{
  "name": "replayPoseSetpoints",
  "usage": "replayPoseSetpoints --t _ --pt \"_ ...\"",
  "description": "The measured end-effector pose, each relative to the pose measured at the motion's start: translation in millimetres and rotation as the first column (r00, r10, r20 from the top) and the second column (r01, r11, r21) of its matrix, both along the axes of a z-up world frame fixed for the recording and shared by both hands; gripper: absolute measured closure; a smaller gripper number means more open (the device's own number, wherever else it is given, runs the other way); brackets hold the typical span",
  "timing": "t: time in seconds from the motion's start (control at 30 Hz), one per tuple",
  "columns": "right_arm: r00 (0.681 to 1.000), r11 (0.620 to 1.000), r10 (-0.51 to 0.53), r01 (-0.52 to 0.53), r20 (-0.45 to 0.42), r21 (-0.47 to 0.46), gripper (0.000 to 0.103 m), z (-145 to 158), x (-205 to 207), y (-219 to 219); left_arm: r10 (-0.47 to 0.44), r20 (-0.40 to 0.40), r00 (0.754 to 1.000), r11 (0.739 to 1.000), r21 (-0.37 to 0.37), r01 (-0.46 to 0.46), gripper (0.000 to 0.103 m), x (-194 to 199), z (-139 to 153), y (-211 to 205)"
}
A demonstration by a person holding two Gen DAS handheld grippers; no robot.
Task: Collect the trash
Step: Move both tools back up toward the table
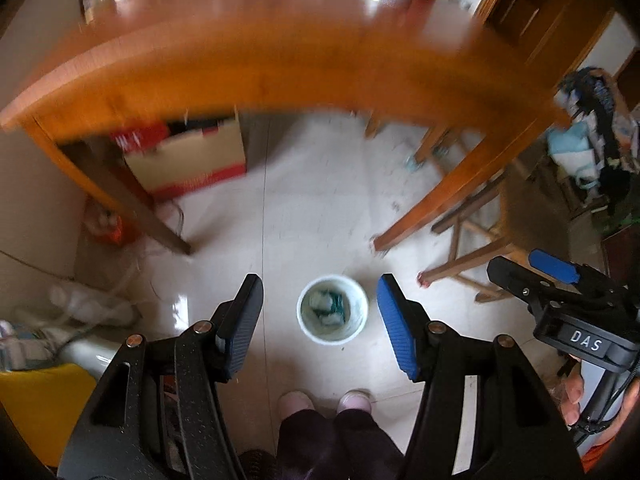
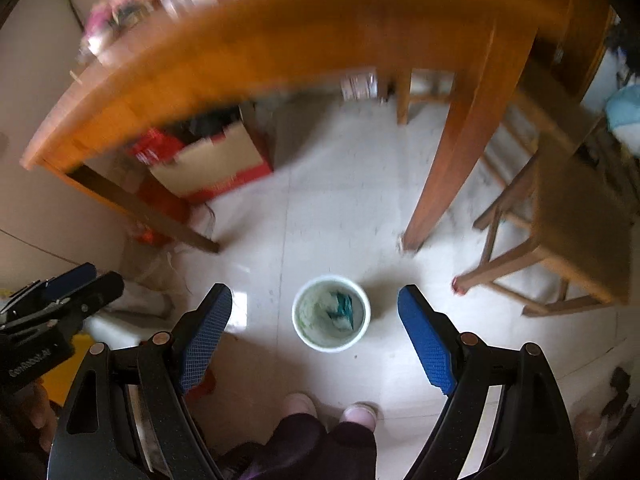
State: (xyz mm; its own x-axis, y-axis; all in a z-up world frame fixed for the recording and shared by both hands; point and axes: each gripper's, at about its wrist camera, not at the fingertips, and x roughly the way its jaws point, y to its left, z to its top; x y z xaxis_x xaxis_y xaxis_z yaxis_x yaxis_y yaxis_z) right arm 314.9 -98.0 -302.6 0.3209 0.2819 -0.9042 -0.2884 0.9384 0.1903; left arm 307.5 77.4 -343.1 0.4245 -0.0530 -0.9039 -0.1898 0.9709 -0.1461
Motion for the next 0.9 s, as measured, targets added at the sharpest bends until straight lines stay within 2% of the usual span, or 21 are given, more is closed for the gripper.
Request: replayPoseSetpoints --t 0.13,0.23,0.4,0.5,0.6,0.7,0.77,0.9 --pt "0.997 1.000 -0.012 0.010 0.073 0.025 0.020 70.9 -10.2 3.0 -0.007 0.087 0.996 1.000 0.004 0.007 0.045 -9.1 77.4 -0.4" --pt "0.989 0.999 -0.015 0.010 0.147 0.039 0.020 128.1 -20.7 5.2 -0.013 0.151 0.988 1.000 0.009 0.012 0.045 -16.2 124.0 -0.6" --pt "0.964 0.998 -0.031 0.013 0.264 0.068 0.020 199.2 -38.9 8.2 -0.045 0.282 0.958 0.998 0.047 0.033 0.043 -29.9 204.6 2.0" --pt "0.945 0.996 -0.053 0.028 0.321 0.082 0.020 229.5 -47.7 11.5 -0.061 0.353 0.934 0.997 0.065 0.040 0.038 -40.5 243.2 4.0" --pt "0.925 0.995 -0.071 0.041 0.372 0.089 0.019 250.1 -54.1 14.5 -0.068 0.402 0.913 0.995 0.090 0.035 0.029 -52.5 270.0 9.2" --pt "0.903 0.993 -0.095 0.057 0.419 0.104 0.016 266.6 -58.7 17.0 -0.068 0.434 0.898 0.994 0.104 0.026 0.011 -58.9 288.1 15.3" --pt "0.886 0.990 -0.118 0.072 0.448 0.117 0.007 274.1 -59.2 15.2 -0.076 0.468 0.881 0.993 0.119 0.022 0.009 -63.8 298.8 17.4" --pt "0.867 0.988 -0.139 0.092 0.478 0.120 0.005 285.3 -51.8 13.4 -0.073 0.496 0.865 0.990 0.138 0.004 0.004 -63.1 308.3 22.1"
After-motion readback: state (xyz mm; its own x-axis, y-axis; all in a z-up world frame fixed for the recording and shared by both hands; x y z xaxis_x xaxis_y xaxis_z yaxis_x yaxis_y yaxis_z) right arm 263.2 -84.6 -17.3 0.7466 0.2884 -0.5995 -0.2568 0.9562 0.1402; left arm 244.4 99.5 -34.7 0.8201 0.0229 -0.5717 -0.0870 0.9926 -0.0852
